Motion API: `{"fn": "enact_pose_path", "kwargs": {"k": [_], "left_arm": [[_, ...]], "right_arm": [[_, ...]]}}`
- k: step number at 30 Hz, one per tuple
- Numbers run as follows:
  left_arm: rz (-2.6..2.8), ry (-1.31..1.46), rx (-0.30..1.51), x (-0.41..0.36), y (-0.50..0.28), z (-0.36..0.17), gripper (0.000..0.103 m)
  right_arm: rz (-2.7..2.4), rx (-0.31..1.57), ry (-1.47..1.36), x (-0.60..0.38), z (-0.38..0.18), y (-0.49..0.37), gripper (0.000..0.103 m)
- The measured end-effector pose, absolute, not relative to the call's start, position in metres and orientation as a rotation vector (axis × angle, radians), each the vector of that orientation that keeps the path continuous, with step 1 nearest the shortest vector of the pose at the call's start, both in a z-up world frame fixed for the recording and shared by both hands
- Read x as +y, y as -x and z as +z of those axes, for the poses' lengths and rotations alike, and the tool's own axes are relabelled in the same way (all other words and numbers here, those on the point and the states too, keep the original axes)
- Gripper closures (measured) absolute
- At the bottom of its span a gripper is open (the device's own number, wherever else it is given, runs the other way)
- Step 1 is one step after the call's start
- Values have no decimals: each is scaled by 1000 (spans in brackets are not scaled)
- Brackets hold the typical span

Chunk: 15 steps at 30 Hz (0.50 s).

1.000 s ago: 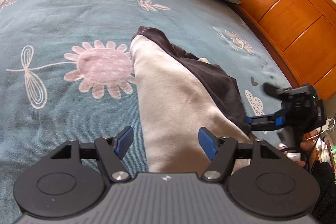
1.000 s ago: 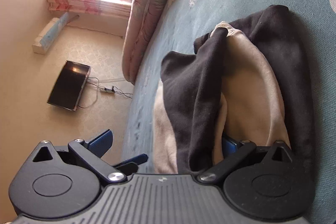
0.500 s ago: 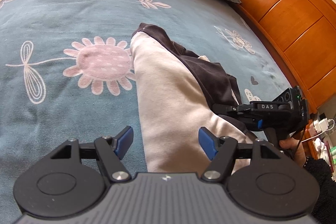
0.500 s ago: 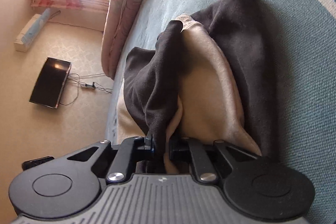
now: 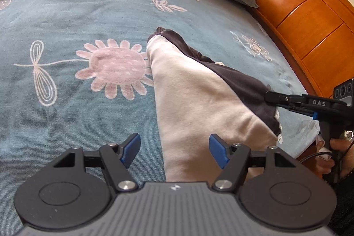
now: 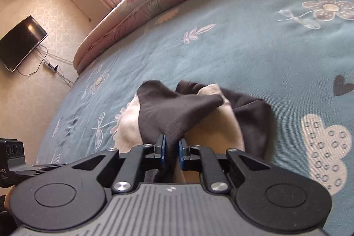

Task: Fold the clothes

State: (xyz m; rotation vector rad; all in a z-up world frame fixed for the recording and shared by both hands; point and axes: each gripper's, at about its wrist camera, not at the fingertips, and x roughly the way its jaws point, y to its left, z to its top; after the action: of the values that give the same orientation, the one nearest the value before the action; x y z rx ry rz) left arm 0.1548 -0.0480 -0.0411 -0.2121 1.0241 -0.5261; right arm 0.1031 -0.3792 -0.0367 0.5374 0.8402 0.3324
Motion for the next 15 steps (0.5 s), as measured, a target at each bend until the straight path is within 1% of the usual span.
{"fn": "enact_pose_path", "kwargs": {"k": [3,5,6,7,9,11,12,13,15], "left_arm": [[-535,207,1030,-52,-155,-43,35],[-540,201,1031,-53,-154,-43,35],[-543,198,1031,-53,-154,-43,34],[-544,198,1033,-52,-154,-43,34],[-534,197,1034,-51,-155,-43,34],[-525,199,1038,-50,-157,-44,34],[-524,199,1043,-50,-158,-45,34],[-522,198,1048,-51,-159,-47,34],[-523,189,1058,-53,-159,-49,34]], "right_arm": [[292,896,-597,-397,-63,-103,90],[303,925,-698,-409,-90,-101,85],[327,899,-768,-414,-95,-98,80],[352,869,-839,-420,-99,-96,66],[384,805,-911,-427,-99,-94,50],[408,769,-930,-431,-95,-96,45],[417,762,-928,-431,-94,-99,40],[412,770,-915,-430,-94,-103,37],[431,820,-920,-425,-105,-115,37]]}}
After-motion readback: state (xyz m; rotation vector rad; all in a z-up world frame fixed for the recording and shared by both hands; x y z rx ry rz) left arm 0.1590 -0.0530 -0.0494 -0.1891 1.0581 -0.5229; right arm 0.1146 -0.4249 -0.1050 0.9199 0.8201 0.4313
